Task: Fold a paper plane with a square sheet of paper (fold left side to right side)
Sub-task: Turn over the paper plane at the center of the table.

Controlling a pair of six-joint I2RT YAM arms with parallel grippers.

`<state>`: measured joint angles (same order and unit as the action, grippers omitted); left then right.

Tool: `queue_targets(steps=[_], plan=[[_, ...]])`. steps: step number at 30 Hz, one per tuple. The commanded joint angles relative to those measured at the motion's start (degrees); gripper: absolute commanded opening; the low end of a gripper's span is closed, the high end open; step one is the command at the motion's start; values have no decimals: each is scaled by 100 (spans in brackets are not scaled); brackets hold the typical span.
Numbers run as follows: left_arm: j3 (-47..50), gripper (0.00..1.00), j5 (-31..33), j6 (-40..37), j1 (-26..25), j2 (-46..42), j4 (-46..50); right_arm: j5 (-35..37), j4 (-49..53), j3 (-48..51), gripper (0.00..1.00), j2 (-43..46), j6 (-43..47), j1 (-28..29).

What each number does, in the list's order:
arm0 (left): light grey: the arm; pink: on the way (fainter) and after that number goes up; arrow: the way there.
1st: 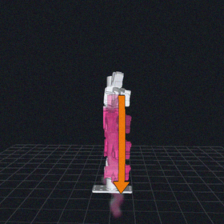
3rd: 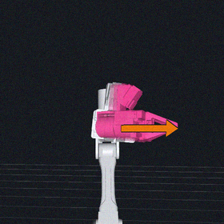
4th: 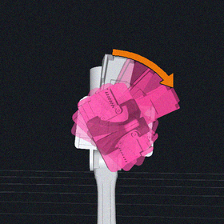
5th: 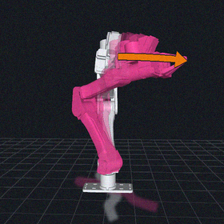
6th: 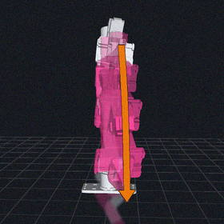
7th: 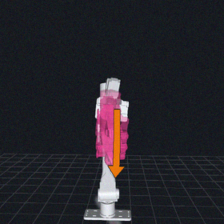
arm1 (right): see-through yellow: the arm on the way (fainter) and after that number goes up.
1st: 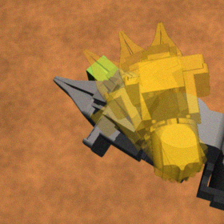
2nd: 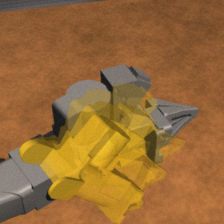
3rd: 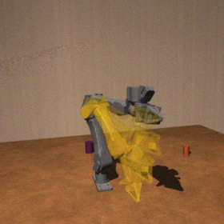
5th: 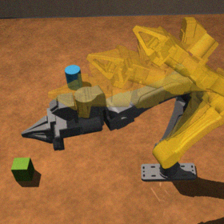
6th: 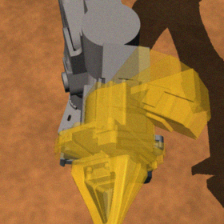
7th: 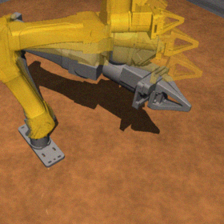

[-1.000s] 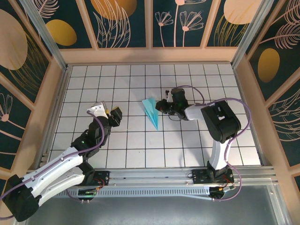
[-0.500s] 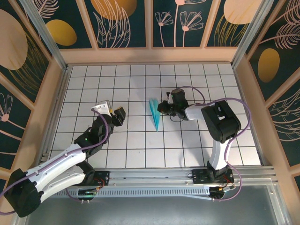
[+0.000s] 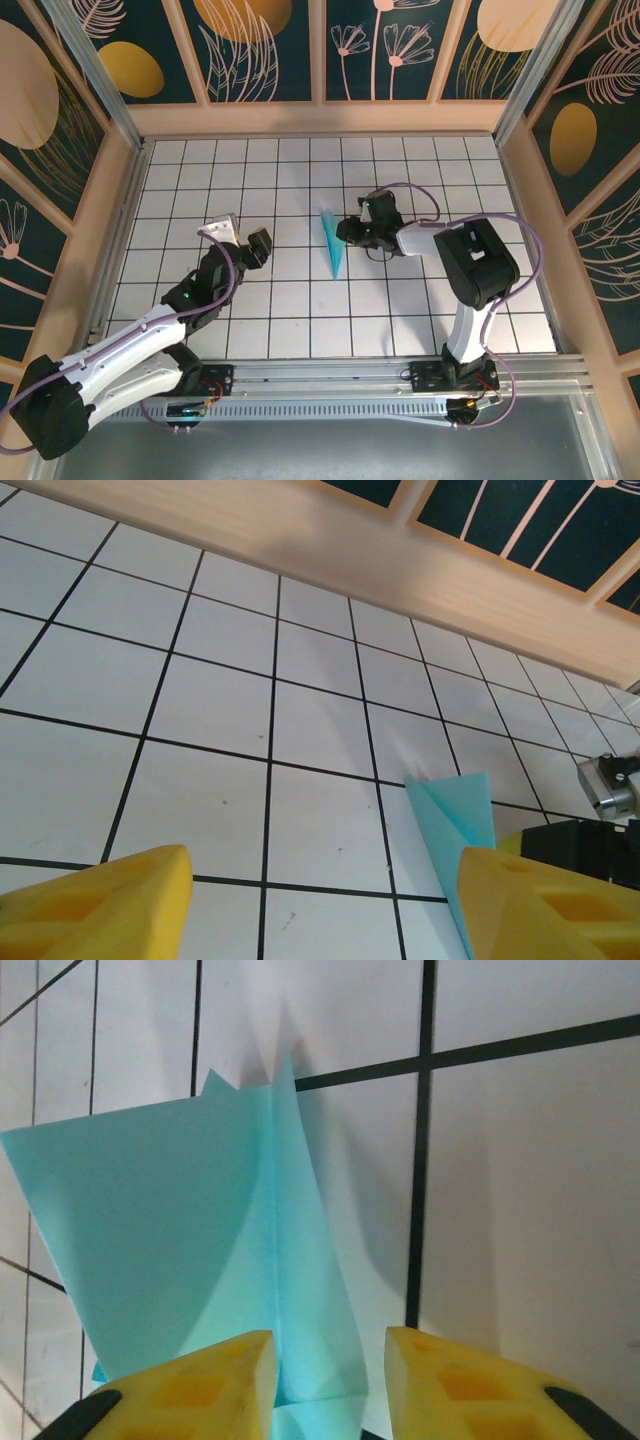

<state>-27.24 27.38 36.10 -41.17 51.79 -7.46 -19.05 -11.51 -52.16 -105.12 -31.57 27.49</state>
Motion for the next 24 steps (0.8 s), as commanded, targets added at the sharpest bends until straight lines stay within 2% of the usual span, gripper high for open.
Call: queue_targets(steps=[1,6,8,12,17,19,24], plan=[[-161,74,117,-6,35,-88,-180,530,683,-245,39,413,352,74],[-124,77,182,-6,31,-169,-233,761,1532,-535,44,671,701,210],[-125,79,190,-20,38,-169,-247,500,1673,-590,48,733,762,257],[-132,80,191,-41,40,-152,-254,32,2180,-853,49,465,725,319],[-141,80,155,-50,43,-143,-255,-127,1916,-660,49,435,547,237],[-145,81,155,-67,43,-138,-238,-354,1691,-528,49,537,457,156],[-163,81,123,-75,39,-69,-262,-802,1550,-370,37,549,501,-17]])
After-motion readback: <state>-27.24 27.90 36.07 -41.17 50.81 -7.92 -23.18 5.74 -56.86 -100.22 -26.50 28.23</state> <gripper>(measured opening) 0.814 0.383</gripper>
